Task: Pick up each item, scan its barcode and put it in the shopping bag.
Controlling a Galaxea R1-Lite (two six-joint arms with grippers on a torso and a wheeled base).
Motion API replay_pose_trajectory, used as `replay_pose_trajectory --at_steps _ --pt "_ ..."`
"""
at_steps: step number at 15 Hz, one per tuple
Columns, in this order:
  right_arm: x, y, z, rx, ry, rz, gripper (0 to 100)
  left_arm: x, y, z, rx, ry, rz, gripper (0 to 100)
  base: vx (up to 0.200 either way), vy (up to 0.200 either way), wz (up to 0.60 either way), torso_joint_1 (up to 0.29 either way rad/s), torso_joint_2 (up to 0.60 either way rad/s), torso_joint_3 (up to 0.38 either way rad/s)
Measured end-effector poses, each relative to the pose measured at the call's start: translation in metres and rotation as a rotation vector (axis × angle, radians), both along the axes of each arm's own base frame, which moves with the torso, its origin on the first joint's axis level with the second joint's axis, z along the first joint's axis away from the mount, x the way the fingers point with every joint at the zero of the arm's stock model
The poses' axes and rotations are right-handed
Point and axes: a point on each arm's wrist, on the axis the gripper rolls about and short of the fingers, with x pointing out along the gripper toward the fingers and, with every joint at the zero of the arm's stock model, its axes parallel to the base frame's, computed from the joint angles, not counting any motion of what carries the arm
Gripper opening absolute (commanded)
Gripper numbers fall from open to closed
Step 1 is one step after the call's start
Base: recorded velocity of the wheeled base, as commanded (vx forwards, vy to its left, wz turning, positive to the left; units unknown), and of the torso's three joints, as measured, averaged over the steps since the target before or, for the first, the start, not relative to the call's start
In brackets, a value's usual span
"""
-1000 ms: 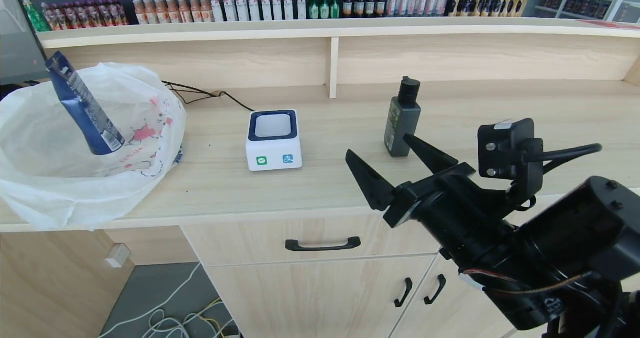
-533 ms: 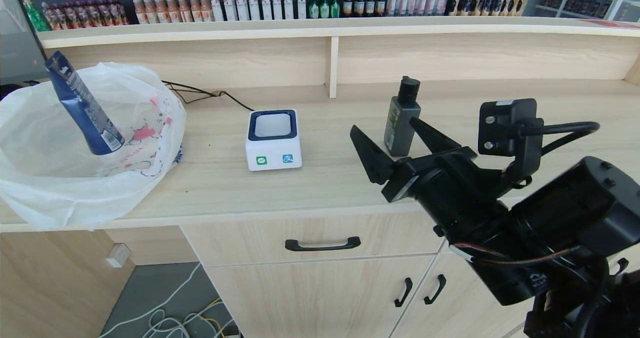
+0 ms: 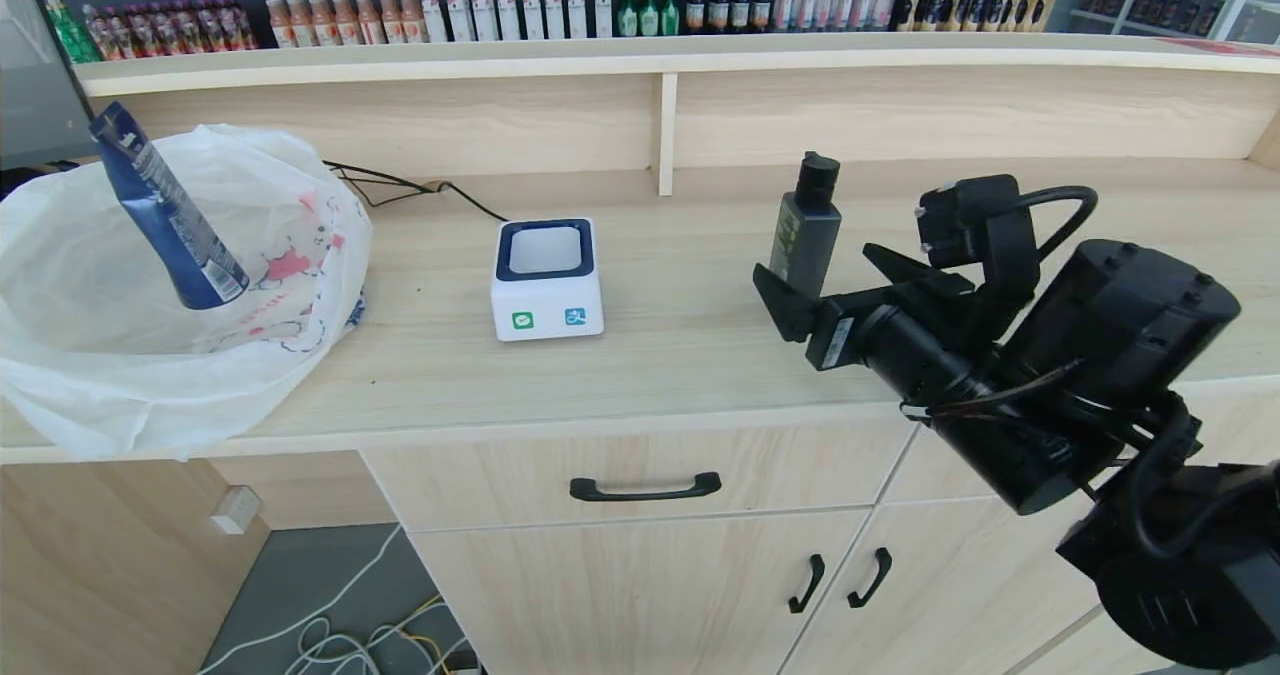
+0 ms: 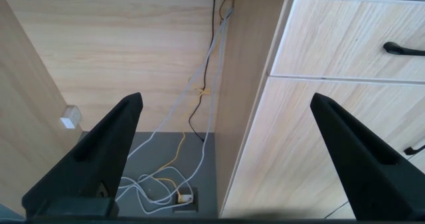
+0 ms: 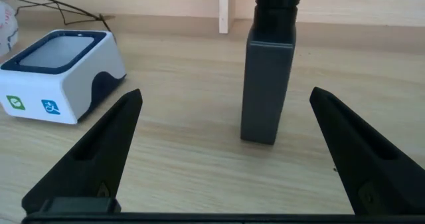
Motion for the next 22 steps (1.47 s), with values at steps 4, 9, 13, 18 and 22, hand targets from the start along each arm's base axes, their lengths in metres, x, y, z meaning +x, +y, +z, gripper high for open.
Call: replay_pose_trajectory --at_steps 4,9,13,18,22 --pt "0.023 0.002 0.019 0.03 0.012 -0.022 100 0.0 0.0 0.0 0.0 0.0 0.001 100 0.0 0.0 0.0 0.0 0.0 0.0" --pt "0.057 -0.006 0.017 0.045 -0.002 -0.083 100 0.0 0.0 0.0 0.0 0.0 0.001 100 0.0 0.0 0.0 0.0 0.0 0.0" --pt "0.073 0.0 0.006 0.031 0.014 -0.079 100 0.0 0.0 0.0 0.0 0.0 0.001 100 0.0 0.0 0.0 0.0 0.0 0.0" --pt "0.094 0.006 -0.001 0.036 0.008 -0.092 100 0.0 0.0 0.0 0.0 0.0 0.0 100 0.0 0.0 0.0 0.0 0.0 0.0" --pt "0.106 0.0 -0.006 0.051 0.019 -0.116 100 0.0 0.0 0.0 0.0 0.0 0.001 100 0.0 0.0 0.0 0.0 0.0 0.0"
